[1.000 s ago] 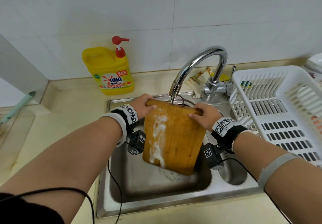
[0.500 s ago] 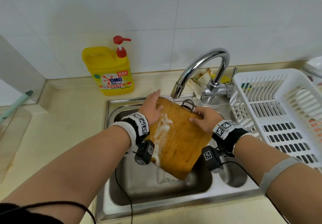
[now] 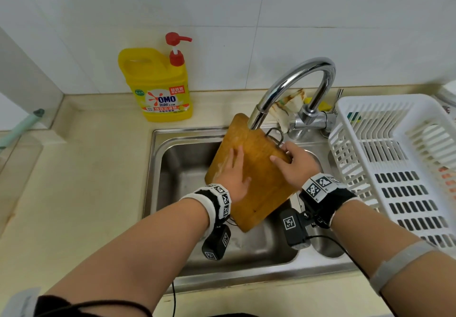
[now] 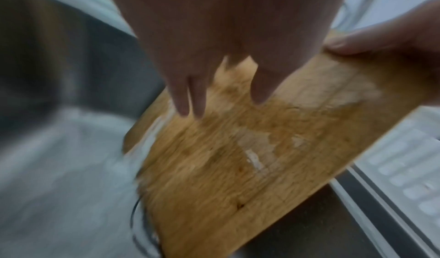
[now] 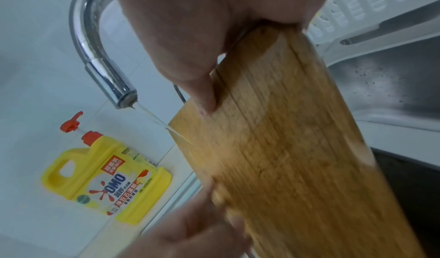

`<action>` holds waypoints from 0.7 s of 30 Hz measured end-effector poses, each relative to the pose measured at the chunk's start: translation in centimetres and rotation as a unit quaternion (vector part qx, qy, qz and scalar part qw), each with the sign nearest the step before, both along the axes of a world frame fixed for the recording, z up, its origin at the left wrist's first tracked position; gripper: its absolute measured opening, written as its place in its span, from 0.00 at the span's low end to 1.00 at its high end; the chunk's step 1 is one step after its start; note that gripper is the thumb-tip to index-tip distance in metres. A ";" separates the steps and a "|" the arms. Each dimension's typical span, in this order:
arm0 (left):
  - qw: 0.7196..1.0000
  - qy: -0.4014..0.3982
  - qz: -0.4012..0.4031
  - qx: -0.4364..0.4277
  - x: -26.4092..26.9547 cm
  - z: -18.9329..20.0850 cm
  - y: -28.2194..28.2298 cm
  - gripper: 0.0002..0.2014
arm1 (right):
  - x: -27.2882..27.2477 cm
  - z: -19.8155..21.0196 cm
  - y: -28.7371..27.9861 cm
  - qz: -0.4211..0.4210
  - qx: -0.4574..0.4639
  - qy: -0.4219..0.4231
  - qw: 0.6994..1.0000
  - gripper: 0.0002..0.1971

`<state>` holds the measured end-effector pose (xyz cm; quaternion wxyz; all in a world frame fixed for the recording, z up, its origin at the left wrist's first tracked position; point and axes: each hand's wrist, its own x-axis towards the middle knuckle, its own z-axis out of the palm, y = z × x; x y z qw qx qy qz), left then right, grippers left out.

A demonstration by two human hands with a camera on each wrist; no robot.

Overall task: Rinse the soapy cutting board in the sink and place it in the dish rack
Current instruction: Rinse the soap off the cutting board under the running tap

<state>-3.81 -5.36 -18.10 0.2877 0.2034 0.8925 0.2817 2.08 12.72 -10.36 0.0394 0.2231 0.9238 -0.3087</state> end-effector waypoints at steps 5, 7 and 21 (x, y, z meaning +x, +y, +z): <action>0.997 -0.061 0.044 -0.009 -0.3 -1.5 -1.2 0.51 | 0.0 0.9 -0.9 0.035 0.008 -0.019 0.999 0.15; 0.995 -0.004 0.084 0.053 -0.8 0.4 -0.4 0.51 | -0.1 1.1 -1.2 0.051 0.015 -0.028 0.998 0.17; 0.998 -0.064 0.013 -0.015 -0.2 0.1 0.8 0.53 | 3.7 -0.7 0.2 -0.018 -0.119 -0.050 0.991 0.22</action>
